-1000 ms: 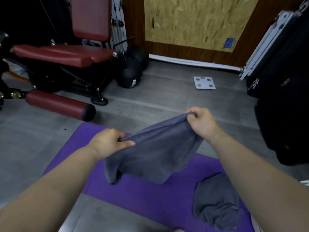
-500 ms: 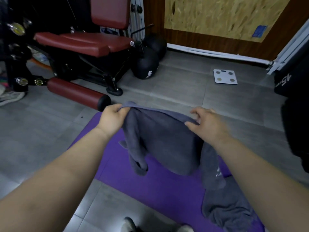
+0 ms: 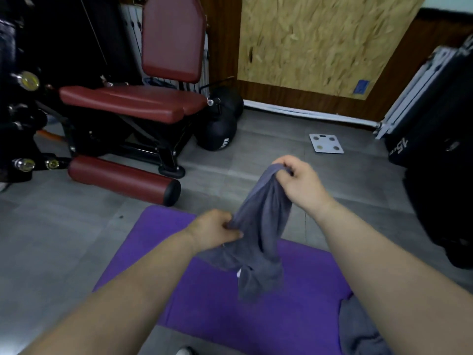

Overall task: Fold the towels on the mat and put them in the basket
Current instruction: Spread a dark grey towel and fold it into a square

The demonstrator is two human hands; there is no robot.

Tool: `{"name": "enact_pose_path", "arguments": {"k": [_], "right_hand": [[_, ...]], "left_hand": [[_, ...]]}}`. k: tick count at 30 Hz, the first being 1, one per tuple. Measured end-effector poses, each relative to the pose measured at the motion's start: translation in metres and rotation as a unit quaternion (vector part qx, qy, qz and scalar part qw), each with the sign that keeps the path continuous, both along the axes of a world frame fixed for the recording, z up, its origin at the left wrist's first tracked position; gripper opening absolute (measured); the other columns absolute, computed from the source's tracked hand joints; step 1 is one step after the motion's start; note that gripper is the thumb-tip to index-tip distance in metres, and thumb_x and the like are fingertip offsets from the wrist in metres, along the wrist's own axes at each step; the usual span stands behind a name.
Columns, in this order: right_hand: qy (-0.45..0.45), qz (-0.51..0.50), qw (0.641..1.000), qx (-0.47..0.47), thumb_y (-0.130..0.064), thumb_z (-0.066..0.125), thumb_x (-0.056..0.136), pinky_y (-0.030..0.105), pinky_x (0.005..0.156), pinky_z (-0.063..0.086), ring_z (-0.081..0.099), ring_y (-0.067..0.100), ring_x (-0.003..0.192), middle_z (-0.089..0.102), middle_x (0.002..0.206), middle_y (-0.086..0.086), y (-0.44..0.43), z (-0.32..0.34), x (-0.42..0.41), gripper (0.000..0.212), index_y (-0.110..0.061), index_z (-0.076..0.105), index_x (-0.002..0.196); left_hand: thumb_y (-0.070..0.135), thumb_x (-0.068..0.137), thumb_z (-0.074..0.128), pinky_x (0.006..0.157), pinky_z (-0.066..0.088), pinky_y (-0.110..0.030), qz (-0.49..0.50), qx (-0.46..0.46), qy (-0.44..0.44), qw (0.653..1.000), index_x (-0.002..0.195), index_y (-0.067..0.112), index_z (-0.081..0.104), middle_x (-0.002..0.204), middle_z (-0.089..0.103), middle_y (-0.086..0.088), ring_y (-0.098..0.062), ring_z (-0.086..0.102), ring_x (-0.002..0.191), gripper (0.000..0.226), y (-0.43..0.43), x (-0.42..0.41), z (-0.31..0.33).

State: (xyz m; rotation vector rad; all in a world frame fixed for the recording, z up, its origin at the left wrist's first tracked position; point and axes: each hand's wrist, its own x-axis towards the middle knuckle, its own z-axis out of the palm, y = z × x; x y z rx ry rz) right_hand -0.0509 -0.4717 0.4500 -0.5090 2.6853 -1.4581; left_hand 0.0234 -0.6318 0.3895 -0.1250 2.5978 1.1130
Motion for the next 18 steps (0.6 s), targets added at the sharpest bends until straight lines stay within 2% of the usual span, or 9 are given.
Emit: {"name": "enact_pose_path", "arguments": {"k": [2, 4, 6, 8, 11, 13, 14, 16, 18], "right_hand": [[0.01, -0.048, 0.998, -0.033, 0.005, 0.042, 0.088, 0.004, 0.066, 0.035, 0.049, 0.007, 0.081, 0.054, 0.077, -0.003, -0.019, 0.013, -0.002, 0.022, -0.011, 0.057, 0.09], [0.026, -0.079, 0.996, -0.018, 0.004, 0.042, 0.088, 0.007, 0.068, 0.036, 0.05, 0.012, 0.086, 0.054, 0.075, -0.007, -0.022, 0.018, -0.002, 0.021, -0.014, 0.054, 0.086], [0.034, -0.087, 0.995, 0.029, 0.004, 0.042, 0.087, 0.005, 0.065, 0.036, 0.051, 0.013, 0.084, 0.054, 0.074, -0.006, -0.015, 0.015, 0.002, 0.021, -0.014, 0.054, 0.084], [0.027, -0.091, 0.992, 0.082, 0.003, 0.043, 0.088, 0.006, 0.059, 0.035, 0.05, 0.014, 0.081, 0.055, 0.075, -0.002, -0.008, 0.009, 0.008, 0.02, -0.012, 0.056, 0.086], [0.026, -0.137, 0.978, 0.155, 0.0, 0.044, 0.089, 0.018, 0.066, 0.031, 0.05, 0.019, 0.085, 0.056, 0.086, 0.006, 0.009, -0.003, 0.009, 0.019, -0.003, 0.06, 0.098], [0.018, -0.165, 0.964, 0.21, -0.004, 0.047, 0.089, 0.025, 0.072, 0.034, 0.056, 0.027, 0.091, 0.06, 0.09, 0.013, 0.022, -0.013, 0.01, 0.019, 0.0, 0.06, 0.103], [0.005, -0.163, 0.956, 0.243, -0.007, 0.05, 0.089, 0.03, 0.076, 0.037, 0.058, 0.031, 0.096, 0.063, 0.095, 0.017, 0.029, -0.019, 0.012, 0.019, -0.002, 0.06, 0.104], [-0.039, -0.135, 0.938, 0.316, -0.019, 0.057, 0.087, 0.035, 0.081, 0.041, 0.058, 0.034, 0.102, 0.065, 0.103, 0.018, 0.037, -0.032, 0.02, 0.021, -0.007, 0.06, 0.105], [-0.111, -0.107, 0.915, 0.371, -0.032, 0.063, 0.083, 0.033, 0.079, 0.041, 0.057, 0.031, 0.103, 0.064, 0.105, 0.012, 0.044, -0.053, 0.027, 0.027, -0.014, 0.057, 0.103]], "left_hand": [[0.047, 0.064, 0.059, 0.056, 0.035, -0.019, -0.016, 0.005, -0.035, 0.999, 0.055, 0.022, 0.038, 0.057, 0.044, 0.005, -0.013, 0.043, 0.061, 0.034, -0.025, 0.009, -0.017], [0.051, 0.054, 0.052, 0.065, 0.037, -0.024, -0.006, 0.013, -0.035, 0.999, 0.06, 0.025, 0.038, 0.063, 0.046, 0.007, -0.016, 0.045, 0.072, 0.03, -0.048, 0.013, -0.034], [0.03, 0.073, 0.059, 0.059, 0.034, -0.02, 0.006, 0.026, -0.032, 0.999, 0.063, 0.024, 0.034, 0.065, 0.042, 0.008, -0.016, 0.045, 0.077, 0.028, -0.064, 0.013, -0.046], [0.007, 0.083, 0.053, 0.057, 0.033, -0.025, 0.036, -0.009, 0.0, 0.999, 0.065, 0.023, 0.032, 0.067, 0.043, 0.004, -0.019, 0.045, 0.078, 0.032, -0.076, 0.005, -0.054], [0.005, 0.086, 0.047, 0.074, 0.04, -0.033, 0.129, -0.047, 0.037, 0.99, 0.087, 0.015, 0.048, 0.094, 0.058, -0.015, -0.03, 0.054, 0.091, 0.009, -0.097, -0.006, -0.064], [0.012, 0.093, 0.04, 0.086, 0.039, -0.033, 0.141, -0.118, 0.011, 0.983, 0.115, 0.01, 0.05, 0.117, 0.058, -0.018, -0.033, 0.053, 0.107, 0.025, -0.11, -0.007, -0.073], [0.015, 0.094, 0.037, 0.089, 0.038, -0.032, 0.125, -0.147, 0.004, 0.981, 0.12, 0.009, 0.049, 0.12, 0.058, -0.017, -0.032, 0.053, 0.11, 0.029, -0.118, -0.007, -0.08], [0.017, 0.095, 0.038, 0.089, 0.038, -0.032, 0.107, -0.156, 0.012, 0.982, 0.118, 0.008, 0.053, 0.115, 0.061, -0.018, -0.033, 0.054, 0.106, 0.028, -0.13, -0.011, -0.089], [0.019, 0.094, 0.044, 0.078, 0.04, -0.033, 0.093, -0.113, 0.007, 0.989, 0.103, 0.008, 0.059, 0.101, 0.064, -0.018, -0.032, 0.056, 0.093, 0.021, -0.139, -0.015, -0.099]]}}
